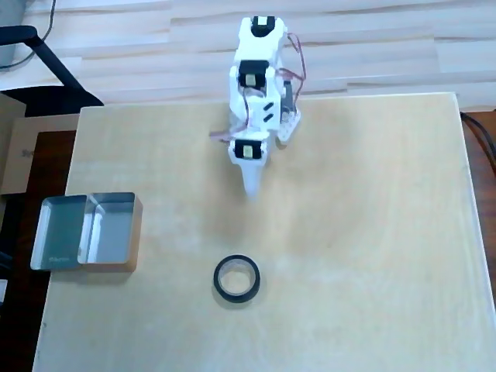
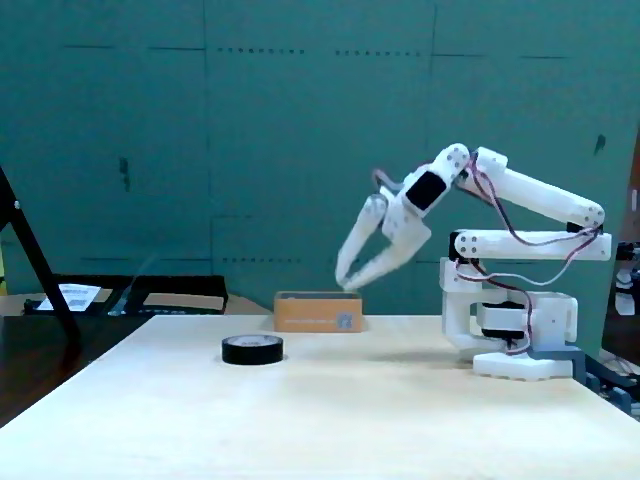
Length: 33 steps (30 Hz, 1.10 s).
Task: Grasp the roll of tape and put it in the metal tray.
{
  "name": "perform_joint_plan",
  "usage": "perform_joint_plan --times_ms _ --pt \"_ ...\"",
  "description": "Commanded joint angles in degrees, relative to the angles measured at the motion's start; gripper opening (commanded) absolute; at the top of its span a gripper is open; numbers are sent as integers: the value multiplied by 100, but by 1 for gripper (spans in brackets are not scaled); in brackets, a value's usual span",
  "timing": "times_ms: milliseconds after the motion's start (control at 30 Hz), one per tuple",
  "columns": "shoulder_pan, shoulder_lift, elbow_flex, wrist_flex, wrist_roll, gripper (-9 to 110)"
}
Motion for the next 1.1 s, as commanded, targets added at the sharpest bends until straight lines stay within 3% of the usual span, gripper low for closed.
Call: perform_joint_plan --times_ms 0,233,767,1067 --pt "-18 1521 -791 -387 132 0" --pt "44 976 -1090 -457 97 0" --pt "-44 -5862 -3885 -35 -492 0" --pt "211 -7418 -4280 -272 -141 0"
